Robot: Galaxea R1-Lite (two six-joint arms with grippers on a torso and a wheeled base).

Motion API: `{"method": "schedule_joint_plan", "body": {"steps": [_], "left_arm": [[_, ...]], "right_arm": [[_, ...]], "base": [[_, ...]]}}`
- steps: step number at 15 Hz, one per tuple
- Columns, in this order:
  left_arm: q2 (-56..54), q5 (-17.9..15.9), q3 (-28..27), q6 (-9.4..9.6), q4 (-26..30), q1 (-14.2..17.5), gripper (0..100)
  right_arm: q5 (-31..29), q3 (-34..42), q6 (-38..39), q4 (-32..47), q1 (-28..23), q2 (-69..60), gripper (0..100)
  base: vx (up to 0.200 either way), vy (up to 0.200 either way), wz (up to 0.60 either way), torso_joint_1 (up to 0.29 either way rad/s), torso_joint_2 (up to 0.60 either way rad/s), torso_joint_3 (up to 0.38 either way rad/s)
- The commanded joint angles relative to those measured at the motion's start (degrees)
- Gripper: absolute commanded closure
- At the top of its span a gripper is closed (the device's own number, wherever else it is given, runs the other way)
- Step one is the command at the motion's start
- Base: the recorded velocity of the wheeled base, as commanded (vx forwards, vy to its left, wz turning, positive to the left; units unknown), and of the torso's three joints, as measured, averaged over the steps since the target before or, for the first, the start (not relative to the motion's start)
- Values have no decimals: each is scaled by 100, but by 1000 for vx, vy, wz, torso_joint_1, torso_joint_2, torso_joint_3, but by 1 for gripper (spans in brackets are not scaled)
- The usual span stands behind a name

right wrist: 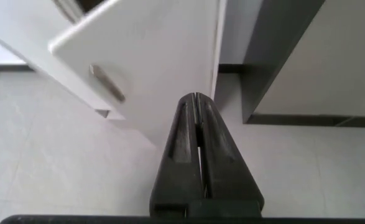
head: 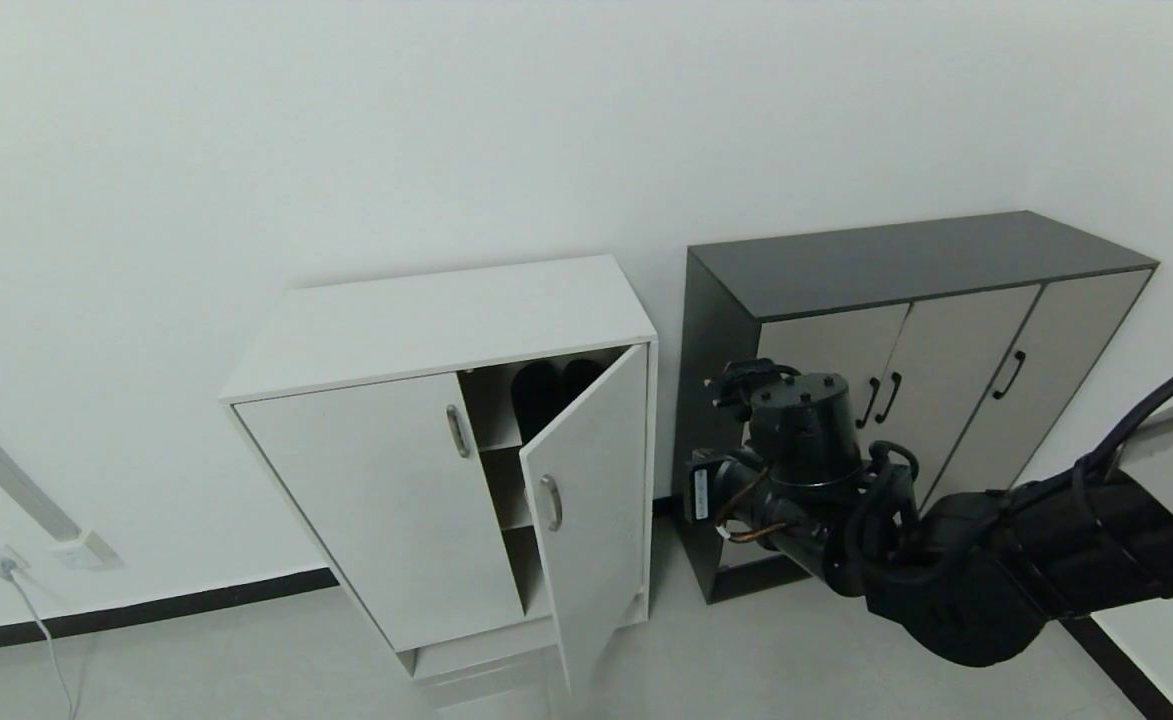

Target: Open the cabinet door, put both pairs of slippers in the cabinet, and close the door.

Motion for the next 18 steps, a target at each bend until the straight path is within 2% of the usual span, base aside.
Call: {"method": "schedule_joint_plan", "body": {"steps": [1,2,8,11,14,16,18], "left_arm": [[7,2,0,-4,0,0,100],[7,2,-9,-4,0,0,100],[7,2,-9,-4,0,0,100],[7,2,-9,-4,0,0,100],[7,2,-9,5,0,0,100],[7,2,0,14,0,0,100],[7,-7,0,14,0,0,100]], "right_arm": [[3,43,-14,0,32,-9,100],[-5,60,-14,0,49,-9,100],[267,289,-14,-26,137,-9,100],[443,526,-94,-343,163,9,100],[1128,1176,-252,-1160,234,88,100],[1225,1493,-498,-1661,234,211,100],[1524,1721,-542,-1828,234,264,100]], "base": [[0,0,0,0,0,0],[0,0,0,0,0,0],[0,0,600,4,2,2],[0,0,0,0,0,0],[0,0,0,0,0,0],[0,0,0,0,0,0],[0,0,0,0,0,0]]}}
